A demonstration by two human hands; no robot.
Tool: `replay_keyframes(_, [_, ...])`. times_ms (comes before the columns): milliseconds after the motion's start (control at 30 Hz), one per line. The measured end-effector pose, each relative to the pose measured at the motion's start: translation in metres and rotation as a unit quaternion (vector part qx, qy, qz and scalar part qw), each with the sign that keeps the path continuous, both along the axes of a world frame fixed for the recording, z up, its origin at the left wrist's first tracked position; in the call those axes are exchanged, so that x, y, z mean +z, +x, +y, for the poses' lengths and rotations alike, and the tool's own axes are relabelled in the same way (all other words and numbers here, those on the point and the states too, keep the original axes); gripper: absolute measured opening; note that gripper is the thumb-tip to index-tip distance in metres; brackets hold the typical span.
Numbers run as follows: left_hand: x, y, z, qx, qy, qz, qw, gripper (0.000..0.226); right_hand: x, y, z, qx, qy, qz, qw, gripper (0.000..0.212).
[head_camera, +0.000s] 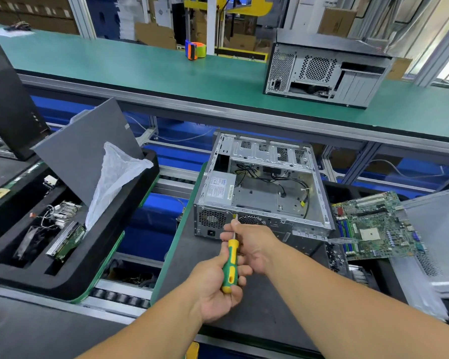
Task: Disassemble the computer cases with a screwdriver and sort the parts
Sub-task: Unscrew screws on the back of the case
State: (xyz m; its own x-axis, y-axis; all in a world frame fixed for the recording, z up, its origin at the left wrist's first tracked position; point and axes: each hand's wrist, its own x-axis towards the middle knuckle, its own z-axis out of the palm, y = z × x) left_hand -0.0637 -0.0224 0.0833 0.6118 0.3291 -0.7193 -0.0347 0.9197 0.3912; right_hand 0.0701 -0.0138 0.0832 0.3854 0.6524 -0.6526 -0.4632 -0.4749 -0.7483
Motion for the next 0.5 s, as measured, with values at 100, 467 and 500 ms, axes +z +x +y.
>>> replay_keyframes(100, [0.0007,0.0017,0.0002,0.014,0.035,0.027,0.999,0.044,0.0013,0.0009,-0.0001,0.014,-0.007,-0.001,1.0,0.029])
replay_keyframes(467, [0.0021,-0.0003,0.0024,-0.013,0.02,0.014,1.0,0.056,0.0044,0.0016,-0.0012,0.006,-0.009,0.01,1.0,0.029])
replay_keyframes(500, [0.0025,0.0005,0.0012,-0.002,0.028,0.022,0.999,0.054,0.0055,0.001,-0.0014,0.005,-0.008,0.012,1.0,0.028])
